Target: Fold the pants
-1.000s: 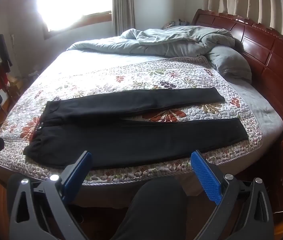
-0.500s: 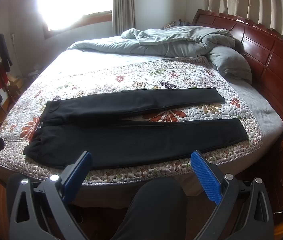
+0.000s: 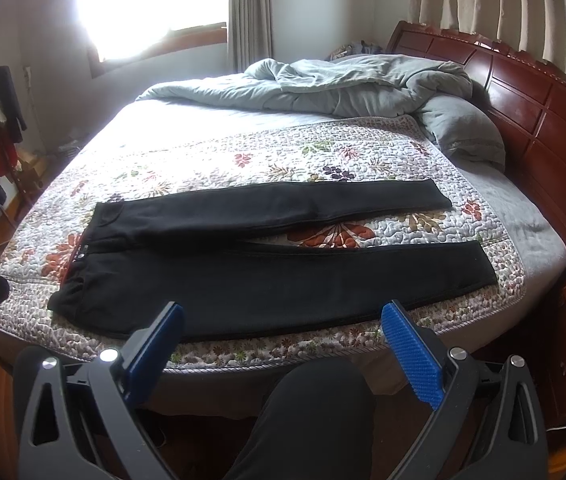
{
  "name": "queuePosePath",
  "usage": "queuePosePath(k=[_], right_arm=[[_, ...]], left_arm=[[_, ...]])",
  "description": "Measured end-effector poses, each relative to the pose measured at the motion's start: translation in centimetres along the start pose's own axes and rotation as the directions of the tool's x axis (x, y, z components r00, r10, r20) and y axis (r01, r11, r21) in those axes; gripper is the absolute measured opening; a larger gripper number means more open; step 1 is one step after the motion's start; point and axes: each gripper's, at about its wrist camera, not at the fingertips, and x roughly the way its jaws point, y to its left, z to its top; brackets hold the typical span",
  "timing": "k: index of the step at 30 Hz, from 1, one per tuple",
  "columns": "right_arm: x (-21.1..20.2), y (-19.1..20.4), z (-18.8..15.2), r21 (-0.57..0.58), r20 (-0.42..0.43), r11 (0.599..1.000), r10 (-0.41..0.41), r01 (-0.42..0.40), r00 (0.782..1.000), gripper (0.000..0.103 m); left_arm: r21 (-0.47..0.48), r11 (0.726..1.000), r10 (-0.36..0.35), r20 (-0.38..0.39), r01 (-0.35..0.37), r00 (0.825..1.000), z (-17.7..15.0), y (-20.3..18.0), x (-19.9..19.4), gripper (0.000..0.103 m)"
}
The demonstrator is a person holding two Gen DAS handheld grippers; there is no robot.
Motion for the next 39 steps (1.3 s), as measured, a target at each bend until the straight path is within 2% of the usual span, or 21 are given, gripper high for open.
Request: queuePosePath(k=[15, 39], right_arm=[[0.5, 0.3, 0.2, -0.01, -0.007, 1.0, 0.0, 0.0, 1.0, 0.099], [3.8, 2.2, 0.8, -0.046, -0.054, 0.999, -0.002, 0.0, 0.999, 0.099]], left_arm=[[-0.003, 1.0, 0.0, -0.005, 0.0, 1.0, 0.0, 0.4, 0.3, 0.1], [-0.023, 1.0, 0.009, -0.061, -0.011, 0.998, 0.6, 1.5, 3.6, 0.1]])
